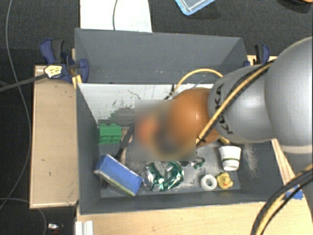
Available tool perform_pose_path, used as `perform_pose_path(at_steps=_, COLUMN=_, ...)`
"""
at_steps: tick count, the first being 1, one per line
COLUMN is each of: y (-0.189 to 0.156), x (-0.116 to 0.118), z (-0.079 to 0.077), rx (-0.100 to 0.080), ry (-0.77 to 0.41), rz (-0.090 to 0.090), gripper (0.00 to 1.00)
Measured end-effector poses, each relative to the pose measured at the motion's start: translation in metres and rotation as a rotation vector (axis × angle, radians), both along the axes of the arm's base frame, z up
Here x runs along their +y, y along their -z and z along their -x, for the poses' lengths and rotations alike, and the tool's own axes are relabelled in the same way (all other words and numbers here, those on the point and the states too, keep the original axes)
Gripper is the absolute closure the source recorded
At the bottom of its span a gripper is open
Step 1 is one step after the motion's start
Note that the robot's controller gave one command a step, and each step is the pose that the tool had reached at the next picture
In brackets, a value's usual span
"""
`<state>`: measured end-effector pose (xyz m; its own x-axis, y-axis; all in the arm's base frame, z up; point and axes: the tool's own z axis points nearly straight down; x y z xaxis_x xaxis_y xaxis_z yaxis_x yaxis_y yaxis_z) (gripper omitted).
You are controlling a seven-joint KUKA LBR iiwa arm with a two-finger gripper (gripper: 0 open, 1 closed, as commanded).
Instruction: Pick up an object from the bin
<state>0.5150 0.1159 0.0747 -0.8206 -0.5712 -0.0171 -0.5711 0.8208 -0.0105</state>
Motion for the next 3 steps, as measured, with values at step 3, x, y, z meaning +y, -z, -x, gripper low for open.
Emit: perform_pose_path(at_steps=3, y=-0.140, x=-0.002, z=-0.009, rx=0.002, ry=-0.018, rz=0.000, gripper=1.00)
